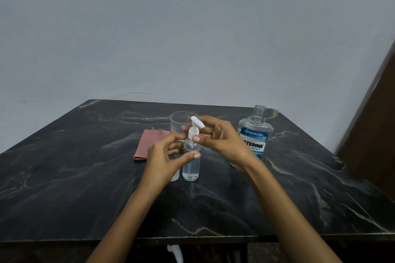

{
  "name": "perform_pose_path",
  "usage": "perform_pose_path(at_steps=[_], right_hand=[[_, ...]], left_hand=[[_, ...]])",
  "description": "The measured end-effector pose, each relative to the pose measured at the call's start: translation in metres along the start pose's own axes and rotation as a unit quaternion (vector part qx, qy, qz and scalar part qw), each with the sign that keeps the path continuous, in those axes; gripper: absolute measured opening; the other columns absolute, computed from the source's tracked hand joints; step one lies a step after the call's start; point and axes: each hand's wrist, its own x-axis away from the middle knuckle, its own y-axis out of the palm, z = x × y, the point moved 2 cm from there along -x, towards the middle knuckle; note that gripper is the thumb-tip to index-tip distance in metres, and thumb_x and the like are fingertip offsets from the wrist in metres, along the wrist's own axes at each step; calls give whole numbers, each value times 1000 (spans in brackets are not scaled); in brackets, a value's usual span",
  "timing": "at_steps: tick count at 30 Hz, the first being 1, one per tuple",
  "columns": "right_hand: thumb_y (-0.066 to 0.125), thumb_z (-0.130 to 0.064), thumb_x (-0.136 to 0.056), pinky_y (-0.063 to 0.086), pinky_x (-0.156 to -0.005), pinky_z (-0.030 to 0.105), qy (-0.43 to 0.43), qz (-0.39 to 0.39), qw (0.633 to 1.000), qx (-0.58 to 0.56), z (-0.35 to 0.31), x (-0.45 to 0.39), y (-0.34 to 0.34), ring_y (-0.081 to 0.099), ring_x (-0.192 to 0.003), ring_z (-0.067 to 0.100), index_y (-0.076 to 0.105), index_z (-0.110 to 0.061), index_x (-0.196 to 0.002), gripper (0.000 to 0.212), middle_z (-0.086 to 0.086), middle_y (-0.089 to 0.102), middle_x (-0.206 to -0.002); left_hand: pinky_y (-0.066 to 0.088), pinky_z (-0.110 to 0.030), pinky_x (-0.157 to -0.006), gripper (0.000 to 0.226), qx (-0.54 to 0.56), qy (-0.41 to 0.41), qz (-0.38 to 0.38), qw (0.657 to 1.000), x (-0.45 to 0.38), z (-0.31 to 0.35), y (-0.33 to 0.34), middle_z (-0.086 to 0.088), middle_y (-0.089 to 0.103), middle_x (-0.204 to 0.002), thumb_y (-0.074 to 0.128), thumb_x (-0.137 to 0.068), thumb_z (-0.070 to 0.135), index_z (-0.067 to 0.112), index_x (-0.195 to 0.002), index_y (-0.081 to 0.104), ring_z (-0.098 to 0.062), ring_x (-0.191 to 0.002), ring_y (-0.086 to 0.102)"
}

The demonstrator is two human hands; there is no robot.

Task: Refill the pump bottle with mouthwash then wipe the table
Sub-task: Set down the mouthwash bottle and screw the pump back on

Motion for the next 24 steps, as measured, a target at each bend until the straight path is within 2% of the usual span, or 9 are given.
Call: perform_pose_path(at_steps=[3,7,10,13,15,18,20,22,24], right_hand=[[68,11,-76,56,-83,23,-13,67,997,20,4,-1,4,70,-95,17,62,6,-110,35,24,69,-108],[76,9,-68,59,-78,25,-12,111,993,24,6,-2,3,72,-89,22,67,7,-103,37,22,72,-101],[75,8,-70,58,-77,24,6,57,998,25,-2,-4,-2,72,-91,22,67,7,-105,36,18,72,-103],[68,6,-79,55,-79,20,14,-9,1000,-3,-8,-6,-5,69,-101,18,62,5,-115,37,14,71,-112],[67,4,-81,54,-80,19,9,-17,1000,-9,-8,-7,-5,69,-101,17,63,2,-116,35,10,72,-108],[69,6,-78,55,-76,20,6,8,1000,-16,-6,-10,-5,72,-92,16,67,0,-109,31,5,76,-93],[69,9,-76,55,-73,18,-3,27,999,-20,-3,-11,-2,73,-85,13,70,-2,-103,29,2,77,-85],[70,10,-74,55,-72,18,-15,47,998,-26,-1,-12,0,73,-82,12,71,-5,-98,28,1,76,-81],[71,9,-74,55,-72,18,-26,70,997,-30,1,-11,4,73,-81,12,72,-5,-97,28,2,76,-81]], left_hand=[[55,-16,-75,38,-16,1,-6,1000,-1,0,-1,16,72,-87,78,-54,49,40,-87,62,0,-88,67],[56,-25,-81,45,-10,-8,-27,1000,0,1,-2,9,73,-93,77,-55,48,28,-93,63,-3,-92,67],[57,-29,-83,49,-8,-11,-34,999,0,2,-3,6,73,-94,79,-54,46,22,-95,64,-5,-92,68],[57,-33,-83,53,-11,-19,-35,999,-1,2,-4,3,72,-93,79,-53,45,19,-96,64,-7,-90,68],[57,-34,-81,52,-21,-20,-31,999,-1,2,-3,4,71,-91,79,-53,46,20,-95,62,-8,-87,68],[55,-29,-74,42,-54,-3,-14,998,3,2,1,9,67,-86,78,-61,44,26,-92,56,-5,-82,63],[51,-19,-70,37,-71,9,-4,997,5,3,4,13,63,-83,77,-64,41,30,-89,52,1,-81,60],[45,-8,-66,36,-83,17,2,996,6,4,5,14,60,-84,77,-66,39,28,-89,50,6,-81,56],[41,-3,-65,37,-89,22,8,996,7,6,6,16,59,-86,77,-69,33,23,-93,51,10,-83,54]])
